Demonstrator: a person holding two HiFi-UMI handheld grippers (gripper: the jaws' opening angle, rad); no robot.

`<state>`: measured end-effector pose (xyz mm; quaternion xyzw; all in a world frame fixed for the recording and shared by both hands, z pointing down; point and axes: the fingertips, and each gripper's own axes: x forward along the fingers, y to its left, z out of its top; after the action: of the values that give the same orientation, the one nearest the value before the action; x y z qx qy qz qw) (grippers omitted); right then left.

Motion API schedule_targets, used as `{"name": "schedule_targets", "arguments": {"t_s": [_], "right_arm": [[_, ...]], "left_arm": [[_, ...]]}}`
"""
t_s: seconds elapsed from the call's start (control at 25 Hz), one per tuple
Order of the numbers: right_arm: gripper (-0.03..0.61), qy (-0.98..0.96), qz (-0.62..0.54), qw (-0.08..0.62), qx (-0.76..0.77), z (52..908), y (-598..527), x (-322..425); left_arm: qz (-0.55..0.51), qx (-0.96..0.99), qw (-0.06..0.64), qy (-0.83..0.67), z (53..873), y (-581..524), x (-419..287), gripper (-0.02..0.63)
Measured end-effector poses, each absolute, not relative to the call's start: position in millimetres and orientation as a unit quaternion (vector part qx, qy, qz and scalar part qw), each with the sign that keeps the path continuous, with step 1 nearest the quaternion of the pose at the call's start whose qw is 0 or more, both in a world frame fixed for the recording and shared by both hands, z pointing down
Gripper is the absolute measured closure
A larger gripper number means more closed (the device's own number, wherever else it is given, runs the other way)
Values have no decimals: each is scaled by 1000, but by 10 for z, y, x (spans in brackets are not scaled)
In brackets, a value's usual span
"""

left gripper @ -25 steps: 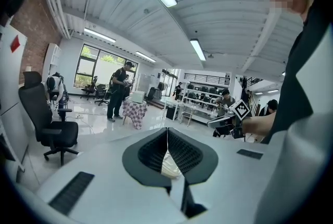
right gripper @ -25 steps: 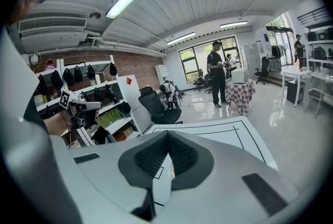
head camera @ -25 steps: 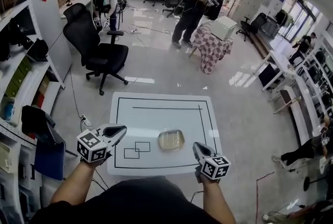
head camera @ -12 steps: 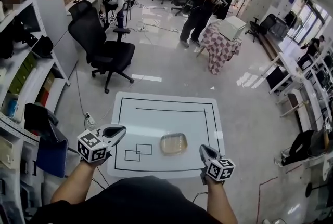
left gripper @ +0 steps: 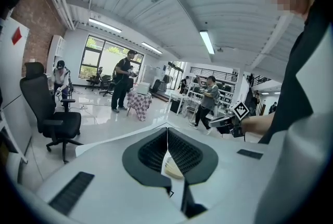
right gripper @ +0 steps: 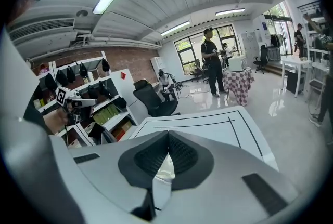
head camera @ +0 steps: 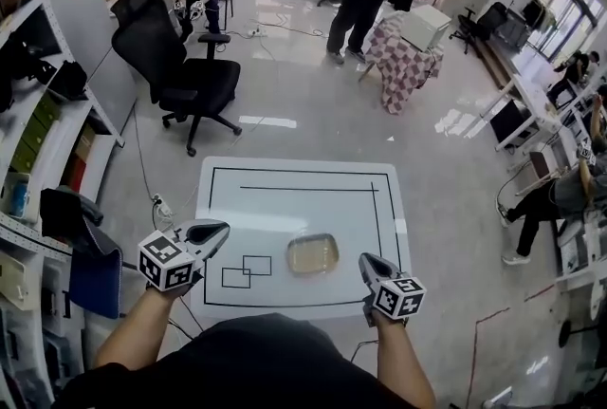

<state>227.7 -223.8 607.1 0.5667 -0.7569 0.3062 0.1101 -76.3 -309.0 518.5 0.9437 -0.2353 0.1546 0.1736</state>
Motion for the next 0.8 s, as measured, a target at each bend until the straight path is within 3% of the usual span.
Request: {"name": "schedule_targets", "arguments": {"t_s": [0.44, 0.8], "right_arm": [[560, -742, 369, 144, 541, 6709, -2176, 2345], [509, -734, 427, 155, 504, 7261, -2087, 2255]], "left_arm": [[171, 939, 190, -232, 5347, -3218, -635, 592], [182, 935, 199, -228, 5472, -3263, -533, 592]]}}
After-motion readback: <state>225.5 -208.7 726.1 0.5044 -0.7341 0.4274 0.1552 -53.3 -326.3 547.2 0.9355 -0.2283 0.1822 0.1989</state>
